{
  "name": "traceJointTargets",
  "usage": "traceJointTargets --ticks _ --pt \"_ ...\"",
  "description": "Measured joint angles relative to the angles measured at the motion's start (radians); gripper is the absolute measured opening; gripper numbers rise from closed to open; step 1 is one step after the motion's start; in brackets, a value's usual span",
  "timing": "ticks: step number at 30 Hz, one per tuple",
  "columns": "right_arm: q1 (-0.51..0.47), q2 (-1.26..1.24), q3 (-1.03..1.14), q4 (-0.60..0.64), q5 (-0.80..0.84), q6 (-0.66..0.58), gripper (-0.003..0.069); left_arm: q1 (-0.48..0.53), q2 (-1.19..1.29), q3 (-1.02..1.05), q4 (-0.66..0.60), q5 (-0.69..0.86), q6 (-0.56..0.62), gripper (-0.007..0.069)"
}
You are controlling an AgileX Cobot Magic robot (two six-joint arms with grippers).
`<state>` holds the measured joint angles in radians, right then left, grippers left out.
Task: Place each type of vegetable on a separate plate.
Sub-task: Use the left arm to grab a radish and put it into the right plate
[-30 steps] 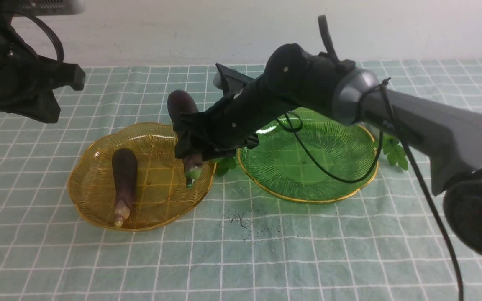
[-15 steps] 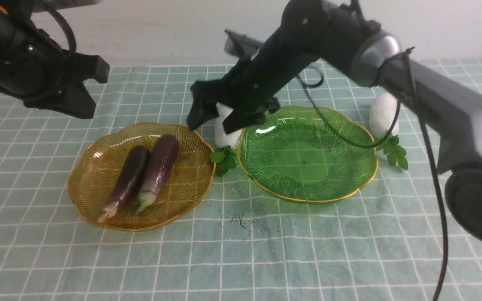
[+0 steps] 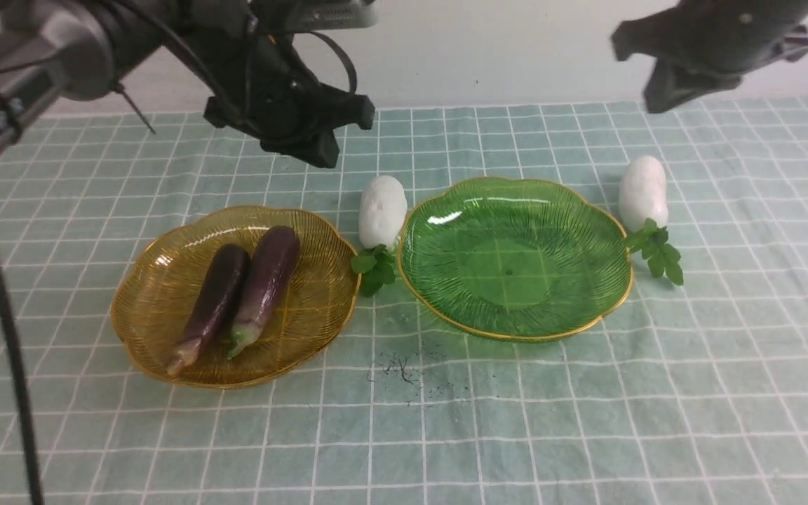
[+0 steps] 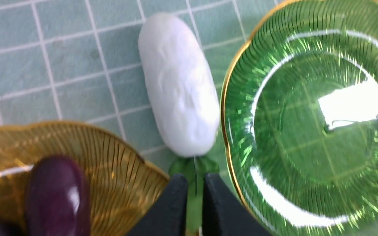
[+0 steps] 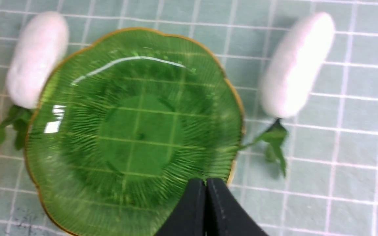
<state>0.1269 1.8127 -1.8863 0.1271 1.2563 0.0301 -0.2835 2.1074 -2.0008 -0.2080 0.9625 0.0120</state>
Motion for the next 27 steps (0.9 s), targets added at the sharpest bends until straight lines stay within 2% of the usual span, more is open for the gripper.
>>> traceJointTargets --ticks 3,7,9,10,11,12,14,16,19,22,24,27 --pt "-0.041 -0.032 0.033 0.0 0.003 -0.005 -0.0014 -0.001 0.069 -0.049 -0.011 -0.036 0.0 0.0139" --pt "-0.1 -0.079 0.063 0.001 0.005 -0.011 -0.0015 -0.004 0.178 -0.131 -0.025 -0.117 0.0 0.033" --pt "-0.107 -0.082 0.065 0.005 0.005 -0.012 -0.0015 -0.004 0.208 -0.147 -0.028 -0.133 0.0 0.0395" --pt "-0.109 -0.082 0.067 0.009 0.005 -0.016 -0.0015 -0.004 0.238 -0.158 -0.029 -0.148 0.0 0.0472" --pt "-0.109 -0.082 0.067 0.01 0.005 -0.016 -0.0015 -0.005 0.245 -0.158 -0.03 -0.15 0.0 0.0479" --pt "-0.109 -0.082 0.068 0.021 0.005 -0.03 -0.0015 -0.005 0.267 -0.159 -0.034 -0.162 -0.005 0.0528" --pt "-0.109 -0.082 0.068 0.04 0.005 -0.047 -0.0015 -0.006 0.294 -0.161 -0.046 -0.172 -0.012 0.0572" --pt "-0.109 -0.082 0.068 0.061 0.005 -0.067 -0.0015 -0.007 0.322 -0.165 -0.067 -0.181 -0.019 0.0595" --pt "-0.109 -0.082 0.068 0.07 0.005 -0.082 -0.0015 -0.007 0.345 -0.166 -0.094 -0.192 -0.021 0.0586" --pt "-0.109 -0.082 0.068 0.07 0.005 -0.087 -0.0015 -0.007 0.351 -0.168 -0.1 -0.208 -0.023 0.0526" --pt "-0.109 -0.082 0.068 0.066 0.005 -0.089 -0.0015 -0.007 0.352 -0.168 -0.103 -0.21 -0.023 0.0444" --pt "-0.109 -0.082 0.068 0.057 0.005 -0.089 -0.0015 -0.007 0.352 -0.174 -0.099 -0.205 -0.023 0.0447"
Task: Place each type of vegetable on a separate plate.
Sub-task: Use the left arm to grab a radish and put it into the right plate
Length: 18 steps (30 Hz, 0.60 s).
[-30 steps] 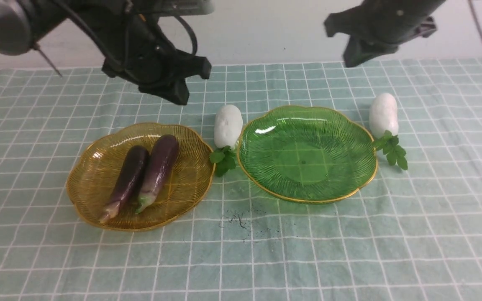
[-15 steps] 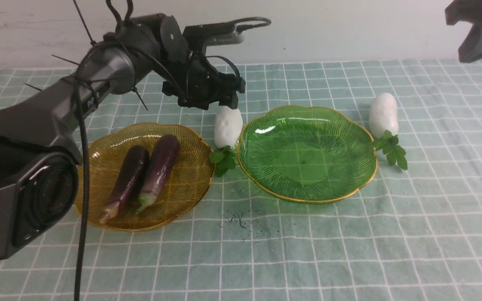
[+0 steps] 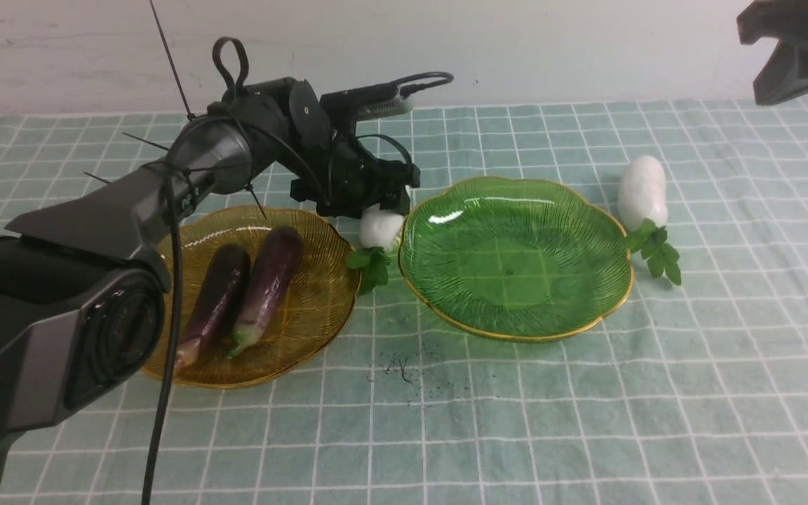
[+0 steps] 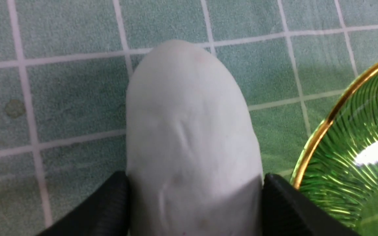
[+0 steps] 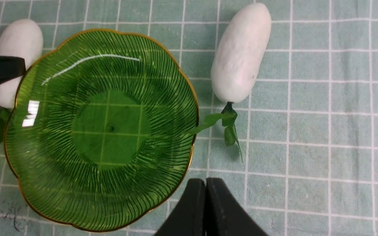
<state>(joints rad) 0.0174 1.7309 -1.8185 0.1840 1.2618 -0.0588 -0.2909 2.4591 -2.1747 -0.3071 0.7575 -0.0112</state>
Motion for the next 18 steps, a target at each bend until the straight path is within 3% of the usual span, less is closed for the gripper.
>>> traceJointTargets --ticks 6,12,15,18 --pt "0.0 0.001 0.0 -0.025 0.0 0.0 -0.0015 0.006 -0.043 -0.076 0.045 0.089 0.0 0.0447" --pt "0.0 0.052 0.0 -0.05 -0.08 0.051 -0.0013 -0.025 -0.143 -0.16 -0.012 0.218 0.033 0.0447" --pt "0.0 0.125 0.0 -0.05 -0.17 0.059 0.0017 -0.087 -0.151 -0.162 -0.043 0.291 0.073 0.0447" --pt "-0.001 0.219 0.0 -0.053 -0.265 0.07 0.0103 -0.14 -0.123 -0.16 -0.046 0.309 0.08 0.0447"
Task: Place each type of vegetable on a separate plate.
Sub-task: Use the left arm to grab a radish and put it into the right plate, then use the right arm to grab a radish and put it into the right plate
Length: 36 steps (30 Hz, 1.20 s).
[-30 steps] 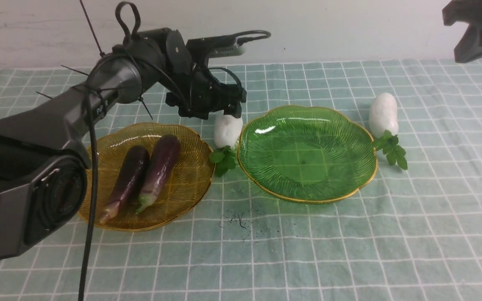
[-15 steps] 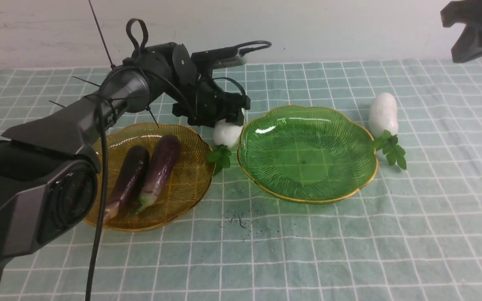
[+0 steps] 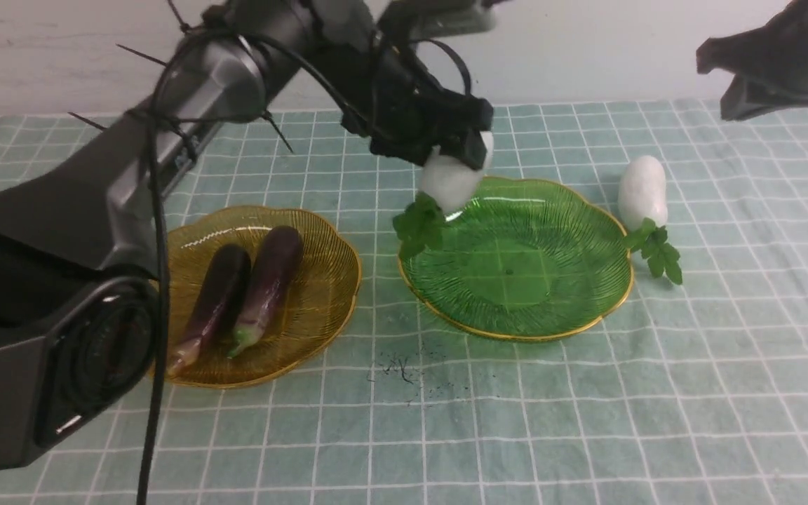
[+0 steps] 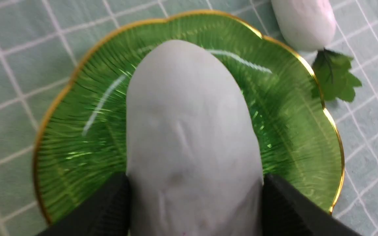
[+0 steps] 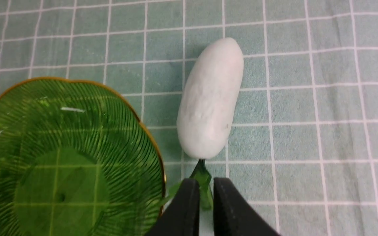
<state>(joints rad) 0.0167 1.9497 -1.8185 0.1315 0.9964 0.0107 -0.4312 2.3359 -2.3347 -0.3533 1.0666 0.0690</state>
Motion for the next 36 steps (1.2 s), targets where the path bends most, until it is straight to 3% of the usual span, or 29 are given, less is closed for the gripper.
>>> traceJointTargets --ticks 2,6,9,12,13,15,16,18,20,21,23,26,29,31,36 --pt "0.0 0.035 0.0 0.001 -0.04 0.005 0.0148 -0.016 0.014 0.0 0.008 -0.001 0.0 0.0447" --pt "0.0 0.157 0.001 0.049 -0.171 0.009 0.0371 -0.054 0.07 0.001 0.081 -0.026 0.001 0.0447" --pt "0.0 0.205 0.001 0.072 -0.228 0.009 0.0481 -0.059 0.092 0.001 0.119 -0.025 0.0 0.0448" --pt "0.0 0.248 0.001 0.087 -0.28 0.01 0.0568 -0.059 0.102 0.001 0.152 -0.018 -0.007 0.0503" --pt "0.0 0.282 0.001 0.09 -0.311 0.01 0.0611 -0.059 0.103 0.001 0.166 -0.015 -0.022 0.0561" --pt "0.0 0.303 0.001 0.09 -0.329 0.01 0.0626 -0.059 0.103 0.001 0.172 -0.015 -0.035 0.0598" --pt "0.0 0.323 0.001 0.091 -0.341 0.01 0.0623 -0.059 0.103 0.001 0.181 -0.005 -0.055 0.0654" --pt "0.0 0.334 0.001 0.092 -0.344 0.01 0.0603 -0.059 0.103 0.001 0.183 0.006 -0.062 0.0669" --pt "-0.001 0.343 0.001 0.087 -0.342 0.01 0.0482 -0.059 0.097 0.001 0.204 0.035 -0.082 0.0668" --pt "-0.003 0.343 0.001 0.086 -0.337 0.01 0.0461 -0.059 0.094 0.001 0.209 0.042 -0.086 0.0661" --pt "-0.009 0.339 -0.014 0.078 -0.303 0.01 0.0457 -0.059 0.072 0.001 0.235 0.07 -0.105 0.0597" --pt "-0.042 0.291 -0.077 0.068 -0.194 0.009 0.0465 -0.059 -0.017 -0.009 0.325 0.13 -0.118 0.0308" --pt "-0.059 0.204 -0.139 0.078 -0.088 0.009 0.0465 -0.059 -0.104 -0.016 0.387 0.164 -0.12 0.0076" --pt "-0.057 0.124 -0.169 0.135 0.011 -0.002 0.0465 -0.059 -0.174 -0.021 0.42 0.173 -0.12 0.002" --pt "0.011 0.06 -0.182 0.263 0.196 -0.07 0.0465 -0.059 -0.286 -0.011 0.468 0.188 -0.12 -0.0008"
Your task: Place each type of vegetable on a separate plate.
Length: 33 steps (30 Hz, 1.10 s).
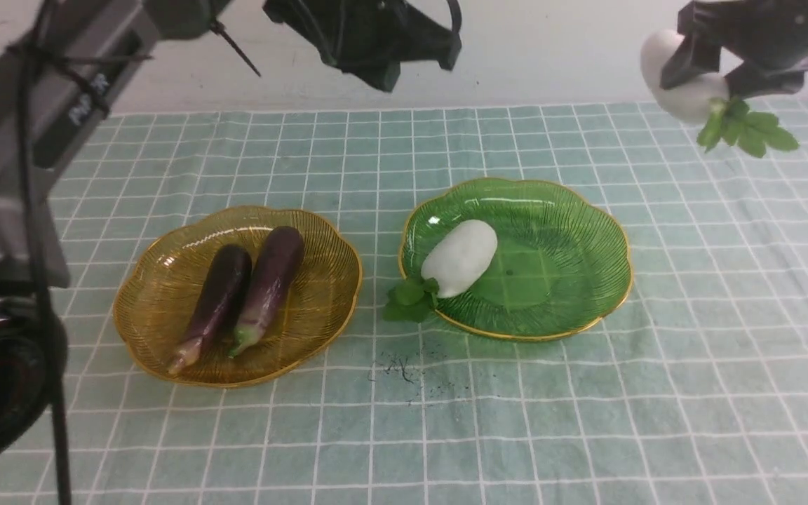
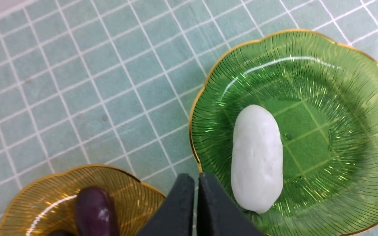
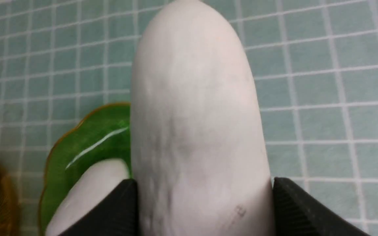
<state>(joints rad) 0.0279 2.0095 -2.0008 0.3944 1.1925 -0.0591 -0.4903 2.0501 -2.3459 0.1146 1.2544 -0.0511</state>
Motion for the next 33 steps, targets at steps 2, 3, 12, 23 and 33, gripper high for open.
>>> traceJointTargets --ticks 2,3,12,23,33 --pt "0.03 0.017 0.001 0.018 0.03 -0.012 0.0465 0.0 -0.031 0.019 0.004 0.0 0.0 -0.0008" --pt "0.056 0.035 0.003 0.026 0.041 -0.017 0.0465 0.0 -0.057 0.043 0.004 0.001 0.0 -0.0008" --pt "0.163 0.206 0.006 0.002 0.05 0.022 0.0498 0.0 -0.359 0.378 0.002 0.003 -0.004 -0.0008" --pt "0.169 0.163 -0.042 -0.07 0.049 0.017 0.0588 0.0 -0.85 0.849 -0.001 0.003 -0.086 -0.0008" --pt "0.169 -0.4 0.111 -0.124 0.053 -0.021 0.0146 0.0 -1.38 1.183 0.025 -0.039 -0.218 -0.0008"
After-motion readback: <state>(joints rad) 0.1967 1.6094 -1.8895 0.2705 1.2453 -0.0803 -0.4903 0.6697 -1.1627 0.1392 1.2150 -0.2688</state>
